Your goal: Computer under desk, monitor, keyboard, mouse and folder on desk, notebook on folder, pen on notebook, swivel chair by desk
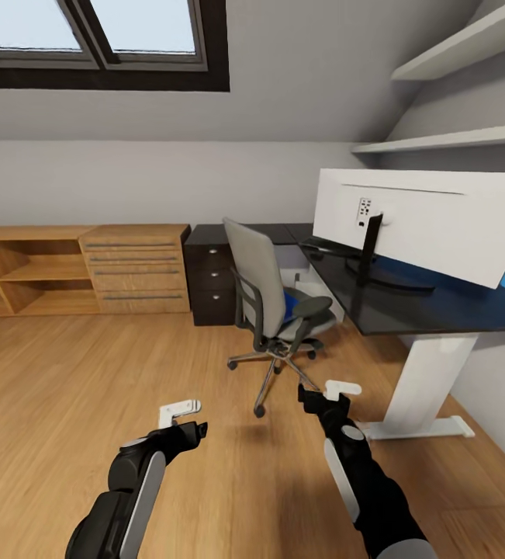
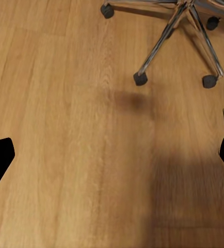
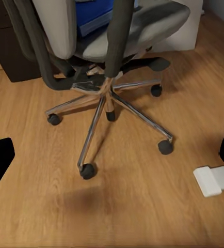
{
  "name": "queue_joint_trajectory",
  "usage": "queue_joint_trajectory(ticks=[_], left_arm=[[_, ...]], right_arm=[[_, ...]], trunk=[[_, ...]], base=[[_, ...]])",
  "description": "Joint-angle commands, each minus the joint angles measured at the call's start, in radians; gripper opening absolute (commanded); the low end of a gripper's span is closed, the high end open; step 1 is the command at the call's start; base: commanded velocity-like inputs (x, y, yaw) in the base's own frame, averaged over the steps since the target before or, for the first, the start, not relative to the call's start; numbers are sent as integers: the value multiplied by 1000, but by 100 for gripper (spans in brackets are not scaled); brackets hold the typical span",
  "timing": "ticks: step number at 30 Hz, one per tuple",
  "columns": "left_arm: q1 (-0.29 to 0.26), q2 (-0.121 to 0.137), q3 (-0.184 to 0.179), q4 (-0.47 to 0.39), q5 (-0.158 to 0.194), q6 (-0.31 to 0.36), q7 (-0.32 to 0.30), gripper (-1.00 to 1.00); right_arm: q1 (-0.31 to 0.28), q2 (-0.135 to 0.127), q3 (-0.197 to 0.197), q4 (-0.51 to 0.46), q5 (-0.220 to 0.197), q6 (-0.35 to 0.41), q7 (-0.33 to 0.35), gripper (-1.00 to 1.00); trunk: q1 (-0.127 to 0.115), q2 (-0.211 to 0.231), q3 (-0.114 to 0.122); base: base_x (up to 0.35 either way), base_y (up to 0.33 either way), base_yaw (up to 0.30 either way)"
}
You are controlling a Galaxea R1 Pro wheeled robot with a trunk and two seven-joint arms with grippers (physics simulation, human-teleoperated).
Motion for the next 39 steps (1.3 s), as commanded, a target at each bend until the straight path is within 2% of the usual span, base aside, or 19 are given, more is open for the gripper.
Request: queue_joint_trajectory(ticks=[1,2,4,16,22,23,25,27,28,29,30,32,33,34,39], left_arm=[[-1,0,-7,-1,10,3,9,100],[-1,1,-10,-1,10,3,9,100],[-1,1,-24,0,10,3,9,100],[0,1,-25,-28,13,5,8,100],[17,2,-24,-70,13,6,8,100],[19,2,-24,-74,13,7,8,100],[21,2,-23,-77,13,7,8,100],[22,3,-23,-79,13,6,8,100],[22,3,-23,-79,13,6,8,100],[22,2,-23,-79,13,6,8,100],[22,2,-23,-79,13,6,8,100],[22,3,-24,-80,13,5,8,100],[22,3,-24,-80,13,5,8,100],[22,4,-23,-80,13,6,7,100],[22,6,-23,-76,13,9,6,100]], right_arm=[[-1,0,3,10,0,-22,-8,100],[-1,0,3,13,6,-32,-8,100],[-1,0,6,13,57,-67,-10,100],[-1,1,6,-22,60,-70,-7,100],[-9,0,4,38,67,-73,-10,100],[-21,-2,1,66,67,-74,-11,100],[-82,-21,-5,155,66,-88,-13,100],[-184,-44,-14,342,63,-143,-15,100],[-211,-49,-16,398,62,-165,-15,100],[-263,-58,-21,511,61,-219,-15,100],[-287,-62,-23,566,60,-250,-16,100],[-358,-71,-32,746,58,-383,-17,100],[-368,-72,-33,772,58,-415,-18,100],[-391,-73,-35,814,60,-509,-31,100],[-406,-69,-34,821,59,-571,-52,100]], trunk=[[4,-8,-4],[8,-15,-7],[15,-29,-14],[61,-113,-51],[84,-155,-70],[88,-162,-73],[96,-176,-79],[103,-190,-86],[107,-197,-89],[111,-204,-92],[115,-211,-95],[115,-211,-95],[115,-211,-95],[115,-211,-95],[115,-211,-95]], base=[[0,0,0],[0,0,0],[0,0,0],[0,0,0],[0,0,0],[0,0,0],[0,0,0],[0,0,0],[0,0,0],[0,0,0],[0,0,0],[0,0,0],[0,0,0],[0,0,0],[0,0,0]])
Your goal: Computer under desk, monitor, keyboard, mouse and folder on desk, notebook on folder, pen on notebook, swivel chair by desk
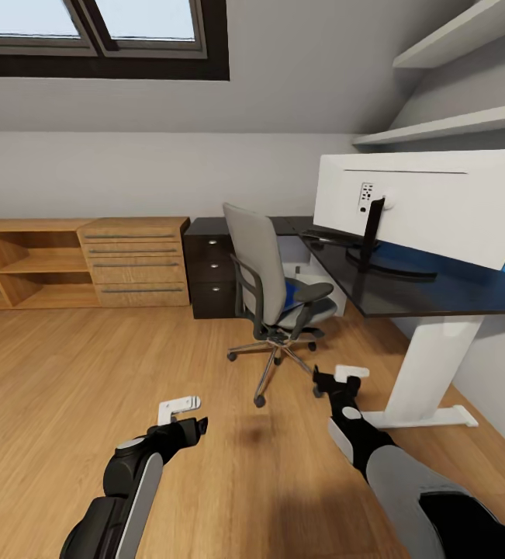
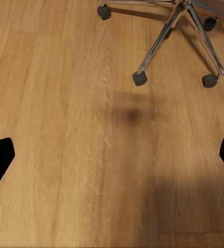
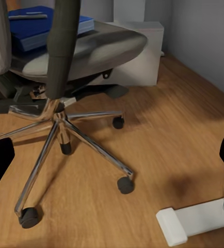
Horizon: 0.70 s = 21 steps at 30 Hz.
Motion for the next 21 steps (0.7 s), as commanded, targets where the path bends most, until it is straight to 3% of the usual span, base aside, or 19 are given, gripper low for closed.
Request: queue_joint_trajectory(ticks=[1,8,18,21], left_arm=[[-1,1,-1,0,11,3,9,100],[-1,2,-1,14,8,3,9,100],[-1,4,0,15,8,3,8,100],[-1,4,1,16,8,3,8,100]], right_arm=[[-1,5,2,2,-4,-7,-4,100],[-2,15,-3,9,-3,-16,-5,100],[-1,9,-3,45,-3,-60,-3,100],[-1,-11,-7,62,-5,-62,-3,100]], trunk=[[0,0,-1],[0,0,-1],[0,0,-1],[0,0,-1]], base=[[0,0,0],[20,0,0],[307,0,0],[314,0,0]])
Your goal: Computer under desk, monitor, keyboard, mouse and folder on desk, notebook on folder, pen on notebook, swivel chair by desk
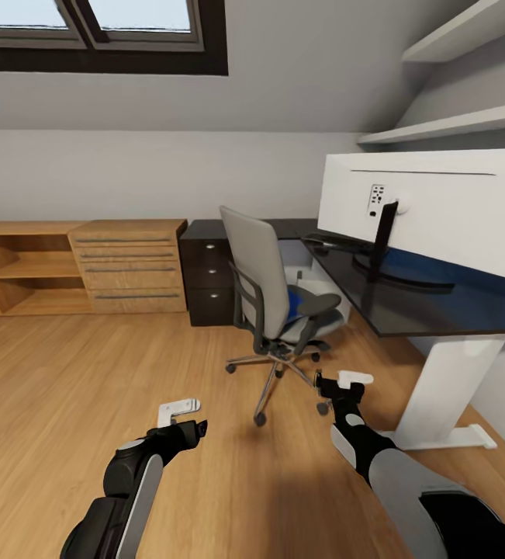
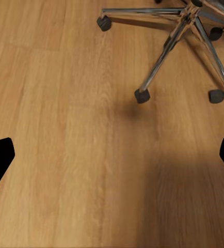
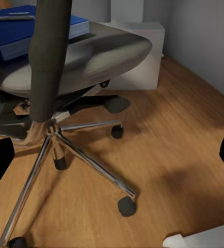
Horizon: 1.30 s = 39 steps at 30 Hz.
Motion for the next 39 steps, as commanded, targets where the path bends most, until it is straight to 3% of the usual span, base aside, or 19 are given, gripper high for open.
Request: queue_joint_trajectory(ticks=[1,4,9,26,31,34,39], left_arm=[[-1,0,-1,-1,10,4,9,100],[-1,0,1,-3,10,4,9,100],[-1,5,7,-8,11,2,9,100],[-1,8,24,-12,12,2,9,100],[-1,8,30,-12,12,2,9,100],[-1,8,45,-12,12,2,9,100],[-1,8,63,-12,12,2,9,100]], right_arm=[[-1,-6,1,3,-4,-3,-2,100],[-2,-31,-10,8,-4,-1,-3,100],[-2,-44,-22,10,-4,1,-3,100],[-2,-46,-30,10,-6,1,-4,100],[-2,-46,-71,10,-6,1,-3,100],[-2,-45,-136,10,-5,1,-3,100],[-2,-43,-163,10,-4,2,-3,100]], trunk=[[0,0,-1],[0,0,-1],[0,0,-1],[0,0,-1],[0,0,-1],[0,0,-1],[0,0,-1]], base=[[275,0,0],[156,0,0],[45,0,0],[182,0,0],[289,0,0],[310,0,0],[273,0,0]])
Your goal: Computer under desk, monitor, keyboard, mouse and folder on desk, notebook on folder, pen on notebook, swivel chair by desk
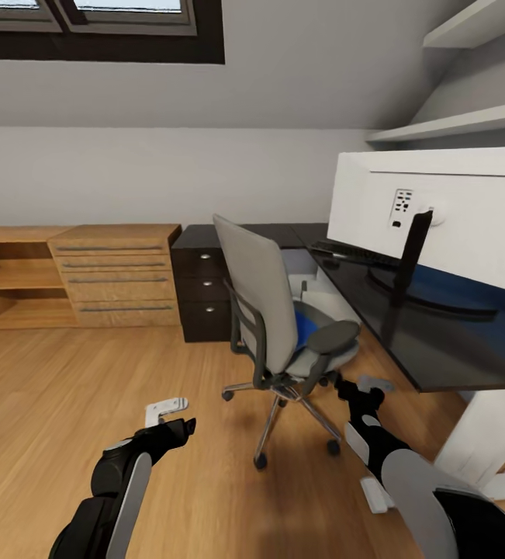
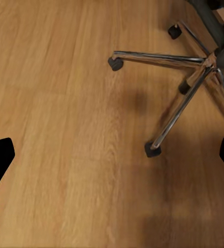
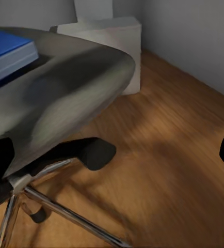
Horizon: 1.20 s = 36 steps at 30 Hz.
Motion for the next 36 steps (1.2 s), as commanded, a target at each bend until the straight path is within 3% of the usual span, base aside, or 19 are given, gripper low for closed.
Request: queue_joint_trajectory(ticks=[1,10,18,28,32,36], left_arm=[[-1,-1,14,-1,12,4,7,100],[-1,-1,31,-1,12,4,7,100],[-1,-1,33,-2,12,5,7,100],[-1,-1,33,-3,12,5,7,100],[-1,-1,34,-3,12,5,7,100],[-1,-1,32,-3,12,5,7,100]], right_arm=[[-1,0,-8,1,-4,-5,1,100],[-1,4,-11,-1,-1,-17,1,100],[-1,28,-11,-2,2,-19,2,100],[-1,38,-9,-1,4,-19,2,100],[-1,72,-6,-1,9,-24,3,100],[0,79,-6,0,21,-25,3,100]], trunk=[[0,0,-1],[0,0,-1],[0,0,-1],[0,0,4],[0,0,5],[0,0,5]], base=[[208,0,0],[66,0,0],[4,0,30],[0,0,238],[0,0,271],[0,0,278]])
